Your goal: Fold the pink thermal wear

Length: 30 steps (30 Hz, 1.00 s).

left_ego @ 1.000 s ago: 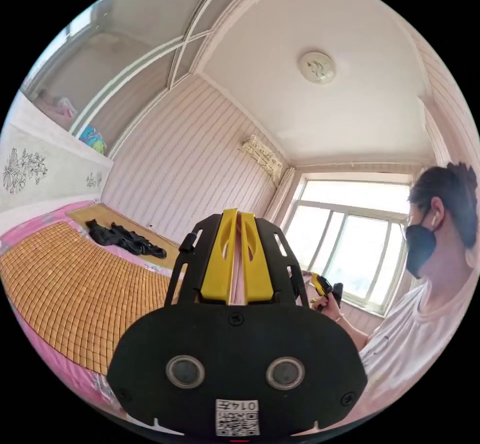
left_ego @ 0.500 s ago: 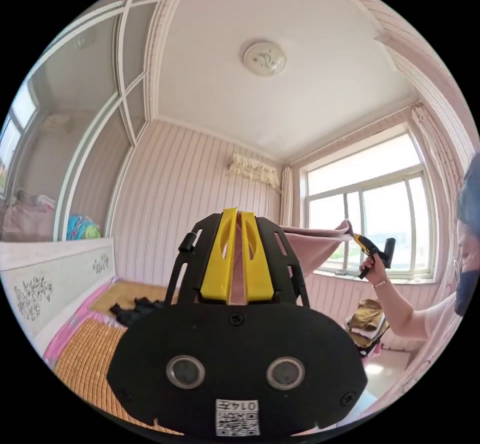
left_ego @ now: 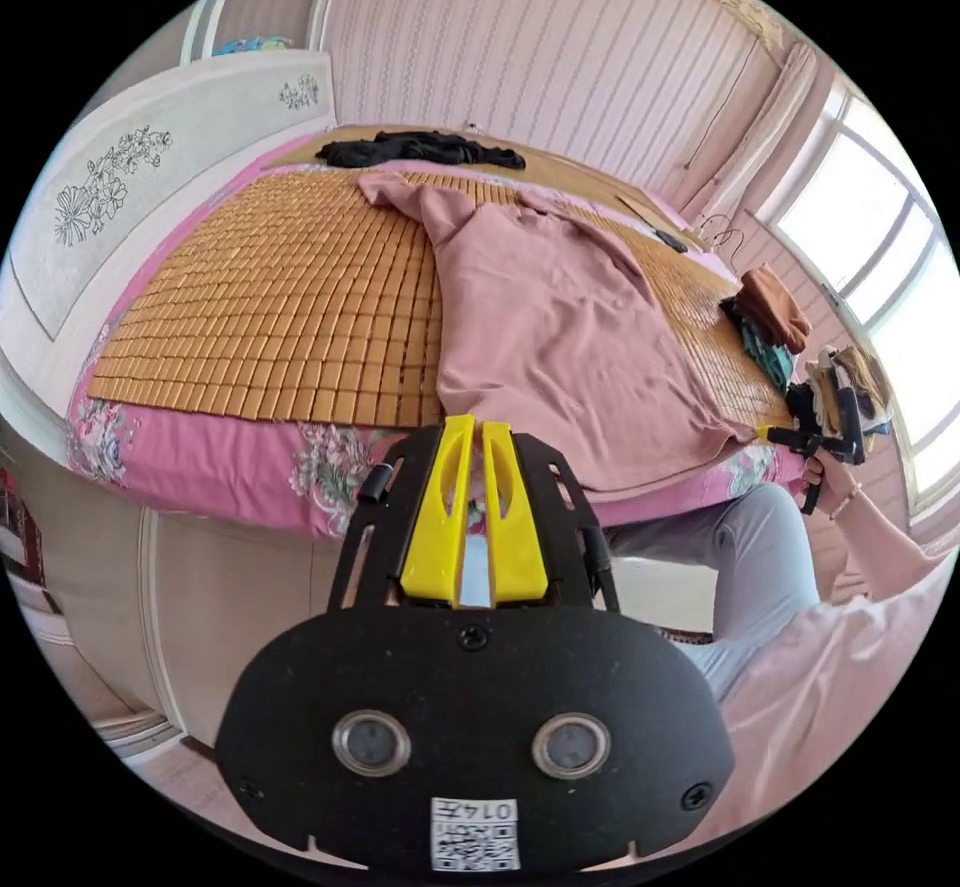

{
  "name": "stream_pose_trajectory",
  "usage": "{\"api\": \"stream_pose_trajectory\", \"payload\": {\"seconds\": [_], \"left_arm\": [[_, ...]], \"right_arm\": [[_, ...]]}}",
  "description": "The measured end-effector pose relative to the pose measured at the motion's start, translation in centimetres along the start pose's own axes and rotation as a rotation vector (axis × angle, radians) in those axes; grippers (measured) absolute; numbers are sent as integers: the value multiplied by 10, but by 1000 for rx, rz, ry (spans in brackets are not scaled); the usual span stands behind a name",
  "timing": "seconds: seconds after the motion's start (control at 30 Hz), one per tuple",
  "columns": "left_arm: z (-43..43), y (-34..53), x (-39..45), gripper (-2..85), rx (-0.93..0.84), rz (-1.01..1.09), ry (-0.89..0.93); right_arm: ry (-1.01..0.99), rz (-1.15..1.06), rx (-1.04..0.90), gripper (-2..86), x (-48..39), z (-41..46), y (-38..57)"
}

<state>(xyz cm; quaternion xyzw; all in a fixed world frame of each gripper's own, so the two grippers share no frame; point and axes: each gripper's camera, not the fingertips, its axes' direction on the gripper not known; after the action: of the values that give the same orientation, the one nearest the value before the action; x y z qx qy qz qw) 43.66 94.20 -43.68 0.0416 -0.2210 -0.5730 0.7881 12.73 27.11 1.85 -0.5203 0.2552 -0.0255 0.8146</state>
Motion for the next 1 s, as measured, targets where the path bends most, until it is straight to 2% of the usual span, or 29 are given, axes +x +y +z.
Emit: {"api": "stream_pose_trajectory", "payload": {"seconds": [0.1,0.2,0.33,0.47,0.53,0.63,0.8,1.0], "left_arm": [[20,21,-12,-8,-55,-3,9],[24,35,-20,-7,-22,-13,69],[42,44,-27,8,-56,-40,74],[43,45,-46,54,-4,-122,16],[40,32,-52,61,24,-71,-99],[50,-8,-52,63,64,2,-152],[114,-103,-34,64,108,72,-58],[243,-202,16,65,-4,178,-6]], "right_arm": [[7,-20,-13,2,-11,-9,2],[-14,-54,-41,0,-23,-18,3],[90,-108,-170,-4,-35,-10,-7],[118,-76,-133,0,-31,-26,-37],[157,-98,-71,21,-38,-40,-75],[204,-178,-12,62,-60,-43,-142],[304,-349,17,70,-122,-12,-272],[369,-374,-54,81,-160,64,-416]]}}
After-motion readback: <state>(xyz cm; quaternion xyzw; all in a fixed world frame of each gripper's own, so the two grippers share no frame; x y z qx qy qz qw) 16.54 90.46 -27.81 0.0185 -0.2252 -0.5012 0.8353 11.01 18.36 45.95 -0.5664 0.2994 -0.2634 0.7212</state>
